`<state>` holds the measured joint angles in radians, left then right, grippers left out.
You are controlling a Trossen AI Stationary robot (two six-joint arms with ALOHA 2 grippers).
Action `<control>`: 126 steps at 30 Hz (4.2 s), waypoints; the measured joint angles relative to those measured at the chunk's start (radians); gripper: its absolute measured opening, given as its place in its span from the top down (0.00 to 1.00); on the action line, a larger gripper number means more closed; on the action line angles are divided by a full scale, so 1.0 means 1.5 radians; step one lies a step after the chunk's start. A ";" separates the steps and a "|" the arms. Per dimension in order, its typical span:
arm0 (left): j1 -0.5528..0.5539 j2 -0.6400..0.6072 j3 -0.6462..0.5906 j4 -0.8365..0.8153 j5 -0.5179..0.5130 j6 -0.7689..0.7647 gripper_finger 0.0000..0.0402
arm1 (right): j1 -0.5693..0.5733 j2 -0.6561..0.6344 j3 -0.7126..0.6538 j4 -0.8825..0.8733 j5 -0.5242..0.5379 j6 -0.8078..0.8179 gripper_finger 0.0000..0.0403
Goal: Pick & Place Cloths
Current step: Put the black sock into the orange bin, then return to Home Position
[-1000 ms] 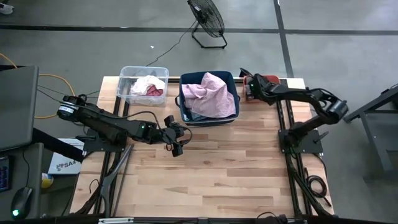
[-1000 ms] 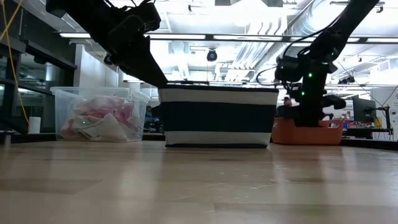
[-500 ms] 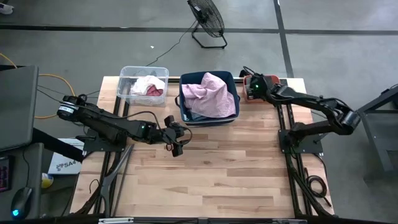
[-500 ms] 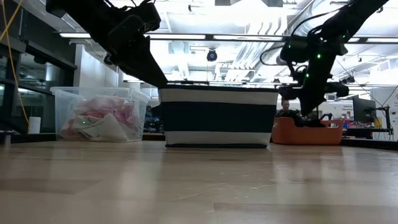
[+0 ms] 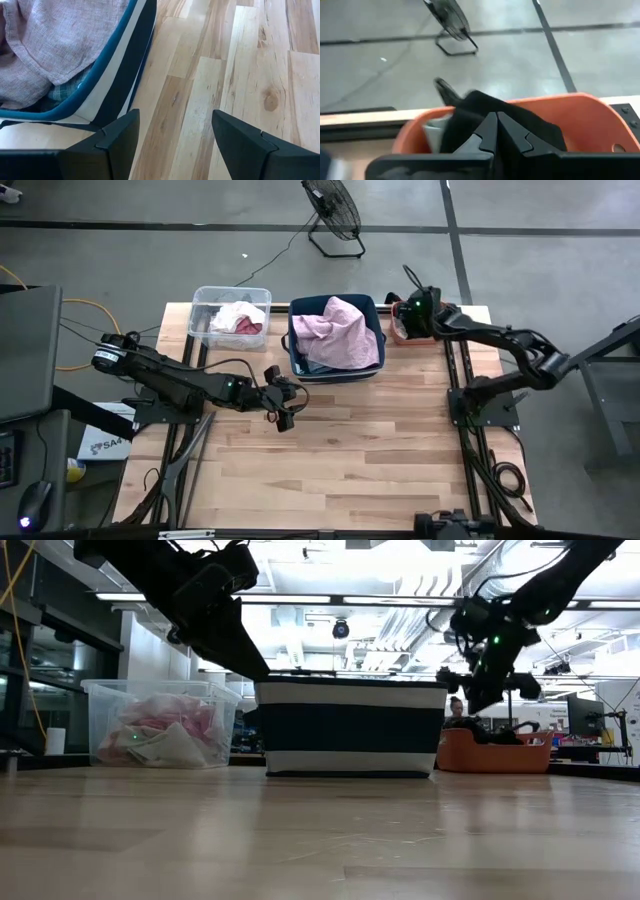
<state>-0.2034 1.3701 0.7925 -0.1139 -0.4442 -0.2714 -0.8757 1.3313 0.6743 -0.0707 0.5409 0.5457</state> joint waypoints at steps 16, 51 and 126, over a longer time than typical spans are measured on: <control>0.000 0.000 0.000 0.000 0.000 0.000 0.39 | -0.046 0.106 0.001 -0.023 -0.140 -0.011 0.99; 0.000 -0.062 0.001 -0.025 -0.022 0.001 0.39 | 0.129 -0.239 0.000 -0.205 -0.209 -0.087 0.99; 0.111 -0.646 -0.521 0.298 0.153 0.147 0.39 | 0.866 -0.420 -0.432 0.578 -0.145 -0.161 0.99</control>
<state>-0.0372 0.4004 0.0116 0.3329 -0.2139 -0.0509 0.4236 0.7014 0.0262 0.7963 0.3230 0.3040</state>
